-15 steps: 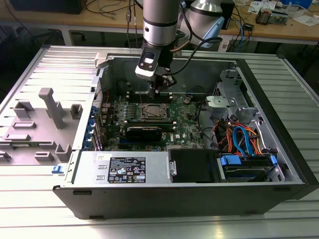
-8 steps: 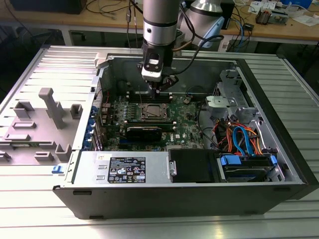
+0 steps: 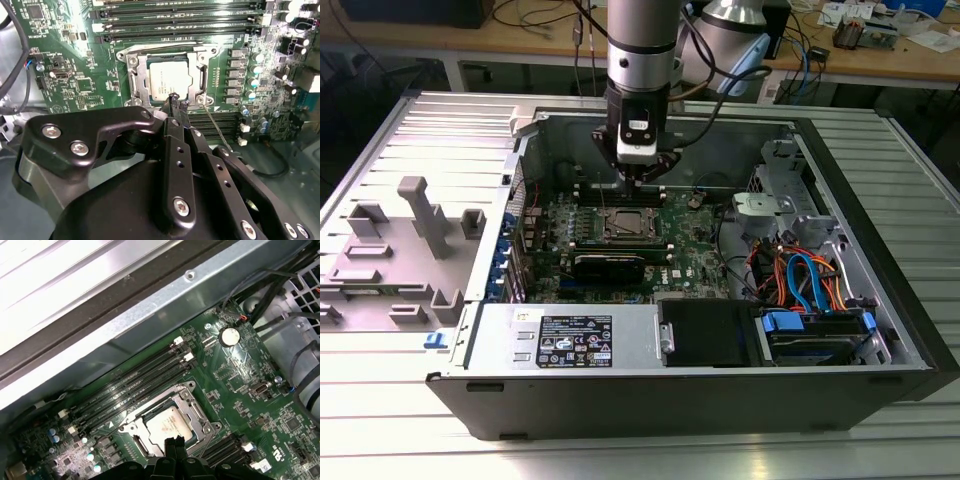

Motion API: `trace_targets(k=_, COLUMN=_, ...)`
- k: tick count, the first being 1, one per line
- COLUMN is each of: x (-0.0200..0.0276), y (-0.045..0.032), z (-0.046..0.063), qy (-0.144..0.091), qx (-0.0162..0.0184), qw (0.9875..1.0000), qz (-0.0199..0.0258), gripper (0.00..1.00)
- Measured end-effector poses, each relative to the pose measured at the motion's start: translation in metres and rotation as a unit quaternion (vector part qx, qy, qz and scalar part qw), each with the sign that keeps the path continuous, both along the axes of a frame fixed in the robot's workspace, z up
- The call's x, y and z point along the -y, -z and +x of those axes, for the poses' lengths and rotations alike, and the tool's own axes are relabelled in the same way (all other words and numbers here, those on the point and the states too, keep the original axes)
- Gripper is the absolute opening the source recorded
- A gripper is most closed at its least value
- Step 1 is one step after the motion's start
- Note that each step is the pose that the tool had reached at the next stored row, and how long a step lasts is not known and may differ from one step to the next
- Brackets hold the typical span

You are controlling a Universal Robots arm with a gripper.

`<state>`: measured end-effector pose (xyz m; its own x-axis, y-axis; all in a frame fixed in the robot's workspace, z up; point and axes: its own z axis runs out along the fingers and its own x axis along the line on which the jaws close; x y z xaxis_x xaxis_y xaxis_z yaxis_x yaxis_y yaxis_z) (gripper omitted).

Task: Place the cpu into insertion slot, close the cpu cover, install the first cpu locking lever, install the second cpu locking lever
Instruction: 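Install the first cpu locking lever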

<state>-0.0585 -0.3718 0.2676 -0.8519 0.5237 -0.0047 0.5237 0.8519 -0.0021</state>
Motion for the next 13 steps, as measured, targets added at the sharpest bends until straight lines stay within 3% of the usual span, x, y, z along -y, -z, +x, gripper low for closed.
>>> trace_targets(k=13, x=0.0002, y=0.0000, z=0.0000, qy=-0.002, qx=0.0000, qw=1.0000, qz=0.0004, gripper=0.11)
